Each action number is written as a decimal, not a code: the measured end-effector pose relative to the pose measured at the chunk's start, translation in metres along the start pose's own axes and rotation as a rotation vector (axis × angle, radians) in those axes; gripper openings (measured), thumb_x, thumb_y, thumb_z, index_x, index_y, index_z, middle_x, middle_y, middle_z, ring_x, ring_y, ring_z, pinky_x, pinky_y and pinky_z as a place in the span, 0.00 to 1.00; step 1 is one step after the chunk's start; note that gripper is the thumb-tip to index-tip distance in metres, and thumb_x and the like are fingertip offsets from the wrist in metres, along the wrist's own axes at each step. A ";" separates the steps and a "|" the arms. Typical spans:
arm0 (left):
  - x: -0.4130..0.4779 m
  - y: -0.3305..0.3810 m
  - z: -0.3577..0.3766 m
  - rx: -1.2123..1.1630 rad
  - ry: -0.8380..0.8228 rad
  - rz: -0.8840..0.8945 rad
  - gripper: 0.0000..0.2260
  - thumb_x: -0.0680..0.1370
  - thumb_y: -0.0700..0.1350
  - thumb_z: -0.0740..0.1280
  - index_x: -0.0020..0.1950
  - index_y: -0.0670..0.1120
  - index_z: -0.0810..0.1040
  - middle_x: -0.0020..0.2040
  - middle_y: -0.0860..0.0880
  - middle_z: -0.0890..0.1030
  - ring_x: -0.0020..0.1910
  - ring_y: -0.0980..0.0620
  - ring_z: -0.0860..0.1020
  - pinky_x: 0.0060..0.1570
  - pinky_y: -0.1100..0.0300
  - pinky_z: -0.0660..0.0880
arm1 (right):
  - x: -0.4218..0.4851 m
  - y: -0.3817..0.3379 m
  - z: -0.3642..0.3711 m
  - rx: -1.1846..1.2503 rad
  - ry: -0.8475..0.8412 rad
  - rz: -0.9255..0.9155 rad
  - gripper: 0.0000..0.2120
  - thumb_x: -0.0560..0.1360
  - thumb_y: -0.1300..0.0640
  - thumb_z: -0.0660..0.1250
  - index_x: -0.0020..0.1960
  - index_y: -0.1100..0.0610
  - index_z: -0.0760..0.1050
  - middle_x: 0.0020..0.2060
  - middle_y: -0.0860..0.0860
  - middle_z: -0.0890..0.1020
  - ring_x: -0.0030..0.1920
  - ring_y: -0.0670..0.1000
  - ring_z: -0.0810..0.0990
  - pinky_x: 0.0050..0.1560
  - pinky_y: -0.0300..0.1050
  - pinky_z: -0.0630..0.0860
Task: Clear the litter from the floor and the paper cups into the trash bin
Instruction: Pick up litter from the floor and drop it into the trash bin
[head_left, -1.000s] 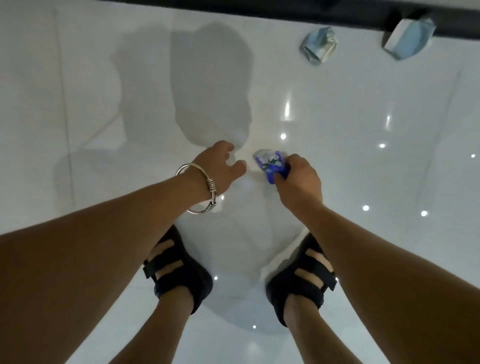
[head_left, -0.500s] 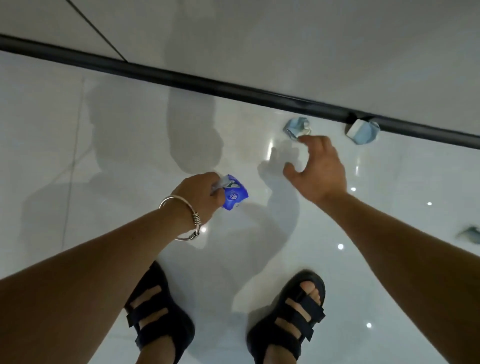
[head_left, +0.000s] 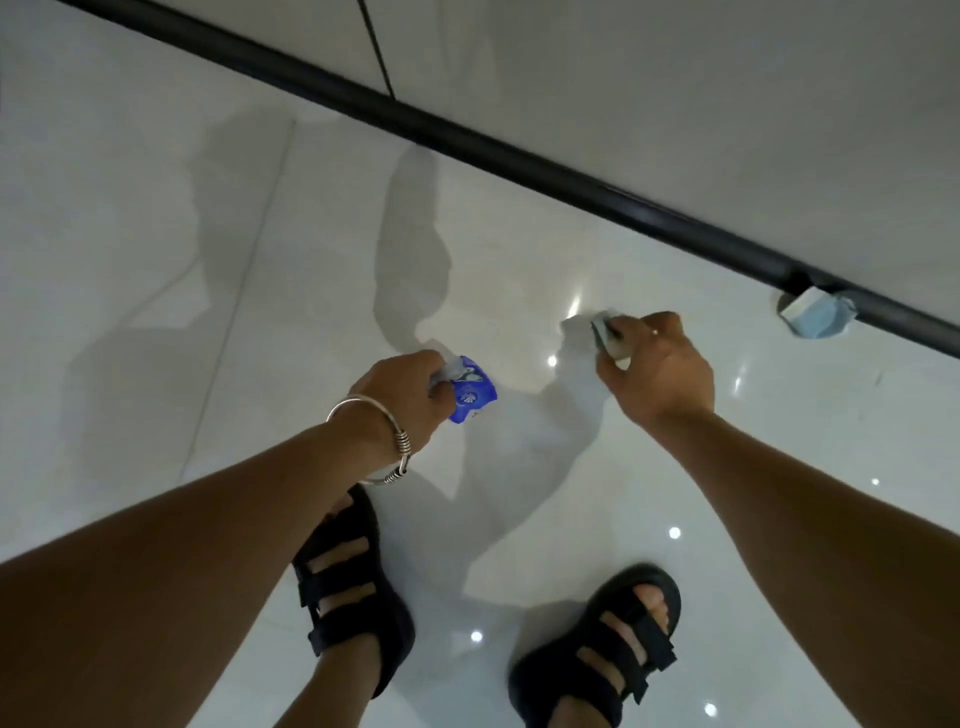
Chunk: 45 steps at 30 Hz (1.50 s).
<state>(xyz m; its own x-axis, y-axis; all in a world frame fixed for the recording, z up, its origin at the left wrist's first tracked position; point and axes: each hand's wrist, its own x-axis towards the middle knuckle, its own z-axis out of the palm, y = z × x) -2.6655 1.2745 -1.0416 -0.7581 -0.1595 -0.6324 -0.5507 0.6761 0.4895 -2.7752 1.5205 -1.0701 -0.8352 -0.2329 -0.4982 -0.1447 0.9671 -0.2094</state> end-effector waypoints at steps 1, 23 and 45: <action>-0.008 0.005 -0.017 0.012 0.010 -0.019 0.15 0.77 0.46 0.62 0.32 0.50 0.61 0.29 0.52 0.68 0.31 0.50 0.68 0.33 0.59 0.62 | -0.010 -0.017 -0.011 0.003 0.003 -0.030 0.21 0.76 0.46 0.66 0.68 0.48 0.73 0.59 0.55 0.72 0.53 0.60 0.78 0.51 0.52 0.76; -0.375 -0.018 -0.449 -0.313 0.419 -0.396 0.11 0.80 0.54 0.59 0.45 0.47 0.72 0.38 0.48 0.76 0.42 0.46 0.77 0.43 0.57 0.73 | -0.244 -0.485 -0.374 -0.162 -0.033 -0.738 0.21 0.76 0.44 0.65 0.69 0.43 0.71 0.59 0.48 0.74 0.54 0.50 0.78 0.49 0.43 0.78; -0.368 -0.082 -0.685 -0.317 0.459 -0.638 0.07 0.79 0.49 0.59 0.45 0.48 0.70 0.43 0.48 0.76 0.43 0.49 0.76 0.41 0.59 0.70 | -0.194 -0.720 -0.442 -0.128 -0.161 -0.832 0.21 0.77 0.43 0.62 0.69 0.42 0.67 0.59 0.47 0.72 0.53 0.47 0.77 0.51 0.39 0.76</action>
<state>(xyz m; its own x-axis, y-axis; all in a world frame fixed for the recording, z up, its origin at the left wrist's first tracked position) -2.5808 0.7846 -0.4377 -0.2978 -0.7647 -0.5715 -0.9411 0.1347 0.3101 -2.7435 0.9148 -0.4508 -0.3462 -0.8744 -0.3401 -0.7440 0.4767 -0.4682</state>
